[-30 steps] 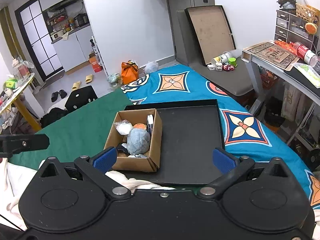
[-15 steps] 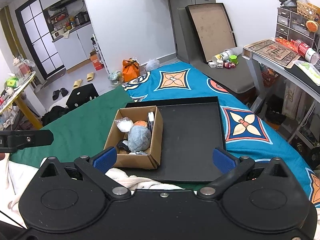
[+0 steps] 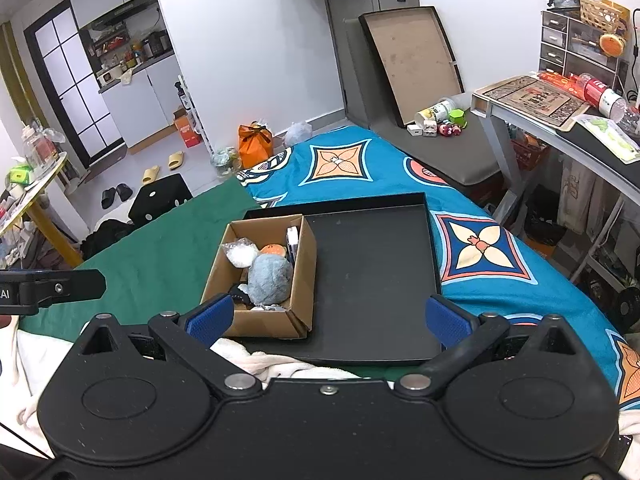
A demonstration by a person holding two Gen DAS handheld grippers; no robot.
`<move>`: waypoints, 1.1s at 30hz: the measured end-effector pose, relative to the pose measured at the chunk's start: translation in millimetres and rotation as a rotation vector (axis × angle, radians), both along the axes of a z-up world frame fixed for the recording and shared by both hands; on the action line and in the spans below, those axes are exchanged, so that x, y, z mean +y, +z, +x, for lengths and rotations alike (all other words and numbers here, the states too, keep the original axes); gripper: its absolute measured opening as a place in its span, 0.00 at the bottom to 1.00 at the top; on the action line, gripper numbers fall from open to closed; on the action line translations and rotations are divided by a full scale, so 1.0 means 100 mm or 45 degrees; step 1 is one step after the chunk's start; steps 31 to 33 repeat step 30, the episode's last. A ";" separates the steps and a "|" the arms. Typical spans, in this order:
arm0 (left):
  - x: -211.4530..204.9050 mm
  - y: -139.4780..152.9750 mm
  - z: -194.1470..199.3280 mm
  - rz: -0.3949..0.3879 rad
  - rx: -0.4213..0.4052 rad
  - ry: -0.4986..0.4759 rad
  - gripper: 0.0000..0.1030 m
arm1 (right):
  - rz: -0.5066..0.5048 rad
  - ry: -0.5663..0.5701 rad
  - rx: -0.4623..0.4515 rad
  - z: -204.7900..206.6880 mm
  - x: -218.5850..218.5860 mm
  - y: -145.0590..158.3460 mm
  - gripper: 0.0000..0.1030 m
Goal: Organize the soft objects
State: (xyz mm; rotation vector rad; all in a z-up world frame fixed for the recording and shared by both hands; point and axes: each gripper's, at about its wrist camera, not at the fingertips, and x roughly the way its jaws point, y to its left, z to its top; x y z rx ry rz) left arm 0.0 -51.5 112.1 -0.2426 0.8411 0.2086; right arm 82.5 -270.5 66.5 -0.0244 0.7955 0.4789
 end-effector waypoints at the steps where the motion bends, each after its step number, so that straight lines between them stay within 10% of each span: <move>1: -0.01 0.00 0.00 0.001 -0.001 0.000 1.00 | 0.001 -0.002 0.004 0.00 0.00 0.00 1.00; 33: -0.07 0.01 0.01 0.022 0.024 -0.031 1.00 | -0.001 -0.005 0.006 0.01 0.00 -0.01 1.00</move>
